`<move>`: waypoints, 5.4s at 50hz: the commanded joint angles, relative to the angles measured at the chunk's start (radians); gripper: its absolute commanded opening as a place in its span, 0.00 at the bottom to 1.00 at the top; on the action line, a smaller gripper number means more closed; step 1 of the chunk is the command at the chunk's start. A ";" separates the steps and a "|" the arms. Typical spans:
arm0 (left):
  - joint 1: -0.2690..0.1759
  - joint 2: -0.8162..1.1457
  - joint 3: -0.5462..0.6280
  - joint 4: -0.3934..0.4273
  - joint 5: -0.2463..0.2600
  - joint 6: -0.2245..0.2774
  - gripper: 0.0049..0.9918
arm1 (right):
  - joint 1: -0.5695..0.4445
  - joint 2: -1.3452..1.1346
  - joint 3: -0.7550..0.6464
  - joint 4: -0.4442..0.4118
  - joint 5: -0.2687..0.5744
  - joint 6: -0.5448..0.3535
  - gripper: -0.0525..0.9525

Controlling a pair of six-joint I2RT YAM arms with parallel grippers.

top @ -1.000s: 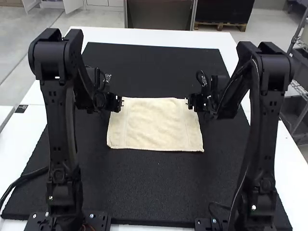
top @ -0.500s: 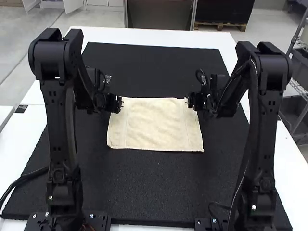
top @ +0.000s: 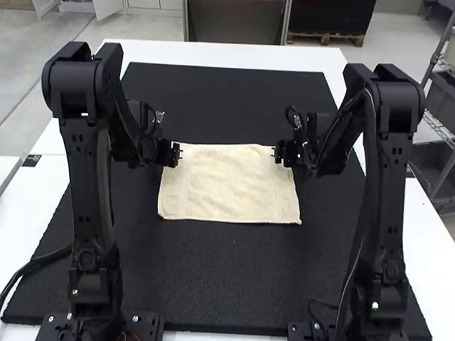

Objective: Fold the towel.

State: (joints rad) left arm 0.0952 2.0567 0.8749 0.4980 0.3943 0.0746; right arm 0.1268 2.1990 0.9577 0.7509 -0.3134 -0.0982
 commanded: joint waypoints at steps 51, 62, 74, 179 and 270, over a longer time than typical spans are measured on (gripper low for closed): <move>-0.005 0.031 0.032 0.063 0.020 -0.021 0.84 | 0.014 0.021 0.044 -0.081 0.000 -0.008 0.93; -0.005 0.060 0.036 0.065 0.020 -0.021 0.84 | 0.016 0.021 0.042 -0.081 -0.001 -0.009 0.93; -0.006 0.069 0.036 0.073 0.020 -0.018 0.83 | 0.017 0.021 0.042 -0.079 -0.003 -0.009 0.93; 0.023 -0.194 -0.151 0.071 0.101 0.028 0.02 | -0.032 -0.266 -0.171 -0.010 -0.139 0.034 0.03; 0.047 -0.635 -0.418 -0.052 0.187 0.057 0.02 | -0.139 -0.498 -0.329 -0.102 -0.276 -0.008 0.03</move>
State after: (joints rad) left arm 0.1310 1.4521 0.4683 0.4480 0.5697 0.1127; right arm 0.0078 1.7500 0.6441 0.6502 -0.5728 -0.0917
